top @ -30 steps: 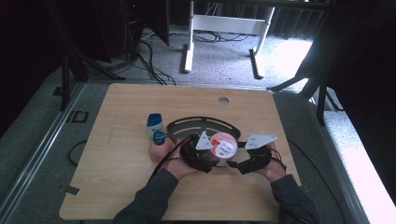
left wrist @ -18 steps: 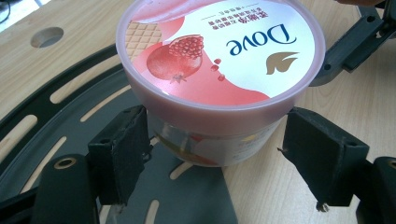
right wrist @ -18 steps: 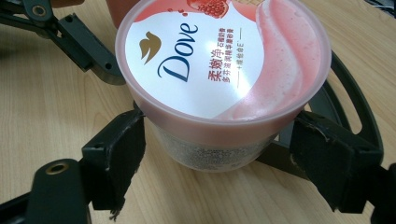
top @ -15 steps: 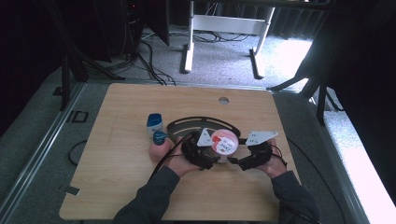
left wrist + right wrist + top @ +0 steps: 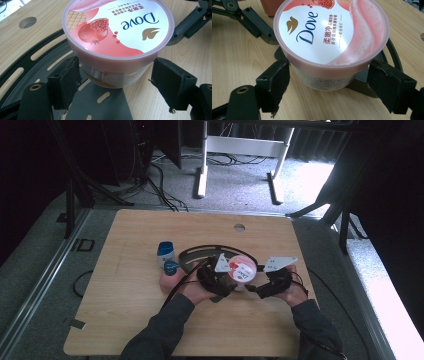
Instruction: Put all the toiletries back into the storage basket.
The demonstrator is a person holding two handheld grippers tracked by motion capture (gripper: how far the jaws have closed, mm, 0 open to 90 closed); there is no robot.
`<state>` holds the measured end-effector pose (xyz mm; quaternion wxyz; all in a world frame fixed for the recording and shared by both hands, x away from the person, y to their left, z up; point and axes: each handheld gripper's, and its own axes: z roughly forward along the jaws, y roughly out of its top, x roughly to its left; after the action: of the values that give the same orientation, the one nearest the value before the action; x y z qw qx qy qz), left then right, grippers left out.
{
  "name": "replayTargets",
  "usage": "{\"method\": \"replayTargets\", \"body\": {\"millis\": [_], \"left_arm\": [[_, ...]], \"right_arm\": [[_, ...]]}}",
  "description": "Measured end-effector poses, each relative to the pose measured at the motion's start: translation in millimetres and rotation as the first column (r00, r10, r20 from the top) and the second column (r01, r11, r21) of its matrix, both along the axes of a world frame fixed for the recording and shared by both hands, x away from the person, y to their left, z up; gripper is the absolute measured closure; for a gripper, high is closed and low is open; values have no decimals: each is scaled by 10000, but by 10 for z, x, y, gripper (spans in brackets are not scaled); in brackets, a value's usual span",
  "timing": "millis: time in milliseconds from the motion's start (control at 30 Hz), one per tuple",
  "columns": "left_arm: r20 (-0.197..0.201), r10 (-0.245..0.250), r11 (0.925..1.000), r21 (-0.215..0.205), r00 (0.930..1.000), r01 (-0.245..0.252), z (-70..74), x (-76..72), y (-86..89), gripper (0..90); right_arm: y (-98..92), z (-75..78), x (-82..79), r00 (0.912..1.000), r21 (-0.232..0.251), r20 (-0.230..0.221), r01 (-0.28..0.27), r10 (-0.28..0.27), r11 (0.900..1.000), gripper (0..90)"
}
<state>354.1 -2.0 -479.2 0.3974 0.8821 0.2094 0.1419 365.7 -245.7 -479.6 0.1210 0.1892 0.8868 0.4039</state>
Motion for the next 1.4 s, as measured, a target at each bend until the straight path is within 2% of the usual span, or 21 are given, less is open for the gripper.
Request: {"method": "replayTargets", "body": {"millis": [167,633,1267,1400], "left_arm": [[37,13,10000,57,10000,-13,-15,44,-9,236],[-75,156,9996,-235,9998,-158,-79,159,-17,242],[118,238,9997,72,9996,-239,-87,277,-92,242],[76,314,9995,-60,9995,-313,-101,305,-100,242]], "right_arm": [[-9,-20,44,10000,19,-69,48,-48,10000,185],[-9,-52,154,9997,-25,-105,223,-224,9997,185],[-31,-58,284,9991,-270,-151,397,-402,9988,185],[-34,-59,313,9988,-301,-175,443,-448,9986,185]]}}
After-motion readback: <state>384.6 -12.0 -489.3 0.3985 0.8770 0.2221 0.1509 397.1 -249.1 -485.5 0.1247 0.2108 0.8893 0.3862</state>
